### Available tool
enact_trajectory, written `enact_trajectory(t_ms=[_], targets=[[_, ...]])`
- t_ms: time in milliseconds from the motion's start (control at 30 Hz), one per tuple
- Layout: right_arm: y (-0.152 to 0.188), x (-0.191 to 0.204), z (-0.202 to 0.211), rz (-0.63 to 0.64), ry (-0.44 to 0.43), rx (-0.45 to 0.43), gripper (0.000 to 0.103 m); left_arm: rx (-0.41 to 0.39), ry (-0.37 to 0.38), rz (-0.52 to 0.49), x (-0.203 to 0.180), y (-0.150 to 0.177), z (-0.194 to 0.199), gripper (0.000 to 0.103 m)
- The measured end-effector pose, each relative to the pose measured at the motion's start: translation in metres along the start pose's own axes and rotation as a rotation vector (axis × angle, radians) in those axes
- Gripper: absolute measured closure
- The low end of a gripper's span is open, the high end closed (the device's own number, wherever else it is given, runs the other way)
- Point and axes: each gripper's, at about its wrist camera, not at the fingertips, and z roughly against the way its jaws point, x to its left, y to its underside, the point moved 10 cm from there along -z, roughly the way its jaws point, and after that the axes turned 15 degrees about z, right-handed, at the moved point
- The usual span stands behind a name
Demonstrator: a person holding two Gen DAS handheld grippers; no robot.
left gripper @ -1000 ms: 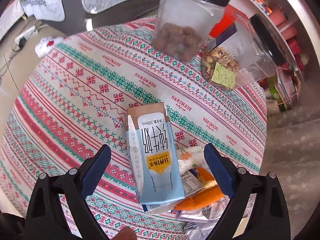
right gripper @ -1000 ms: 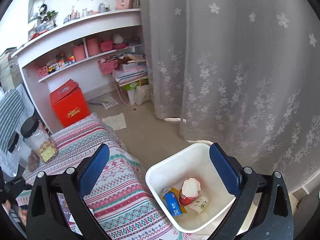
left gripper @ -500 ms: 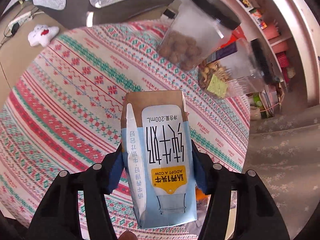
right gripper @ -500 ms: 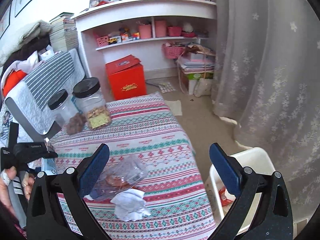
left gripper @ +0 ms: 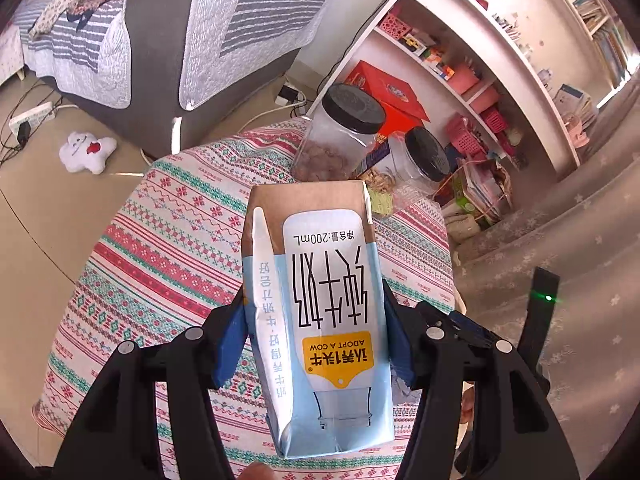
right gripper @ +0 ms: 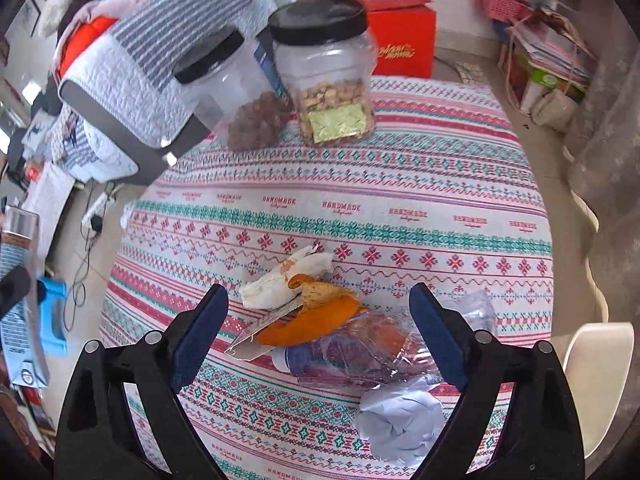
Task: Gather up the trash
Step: 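Grasp the orange peel scraps with the right tool while the left tool holds the milk carton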
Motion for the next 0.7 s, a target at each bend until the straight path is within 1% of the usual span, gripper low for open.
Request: enact_trajectory(t_ms=[33, 167, 200, 300, 367, 400, 433, 467, 533, 600, 633, 700], targets=[[0.000, 0.002, -0.006, 0.019, 0.006, 0.033, 0.021, -0.008, -0.004, -0.005, 0.003, -0.003, 0.002, 0.044], [-0.002, 0.004, -0.027, 0.100, 0.060, 0.106, 0.022, 0.005, -0.023, -0.015, 0.017, -0.007, -0.001, 0.044], [0.000, 0.004, -0.033, 0.105, 0.067, 0.126, 0.024, 0.006, -0.030, -0.015, 0.021, -0.008, -0.001, 0.044], [0.007, -0.007, -0.045, 0.082, 0.073, 0.164, 0.032, 0.011, -0.043, -0.008, 0.030, -0.010, -0.002, 0.044], [0.011, -0.008, -0.051, 0.050, 0.057, 0.171, 0.046, 0.011, -0.043, -0.007, 0.033, -0.012, -0.001, 0.044], [0.012, -0.007, -0.054, 0.043, 0.044, 0.172, 0.061, 0.007, -0.044, -0.008, 0.034, -0.011, 0.000, 0.044], [0.015, -0.006, -0.054, 0.041, 0.044, 0.172, 0.065, 0.004, -0.045, -0.009, 0.034, -0.012, 0.001, 0.044], [0.015, -0.005, -0.054, 0.042, 0.051, 0.164, 0.067, 0.001, -0.046, -0.009, 0.035, -0.012, 0.001, 0.044], [0.015, -0.002, -0.051, 0.029, 0.051, 0.139, 0.076, 0.002, -0.045, -0.004, 0.036, -0.012, 0.002, 0.044], [0.014, -0.001, -0.043, -0.023, 0.012, 0.094, 0.083, 0.002, -0.041, 0.001, 0.035, -0.011, 0.003, 0.044], [0.014, 0.001, -0.038, -0.050, -0.004, 0.072, 0.085, 0.000, -0.039, 0.003, 0.035, -0.011, 0.004, 0.044], [0.016, 0.005, -0.027, -0.078, -0.010, 0.031, 0.086, -0.003, -0.034, 0.004, 0.035, -0.011, 0.005, 0.044]])
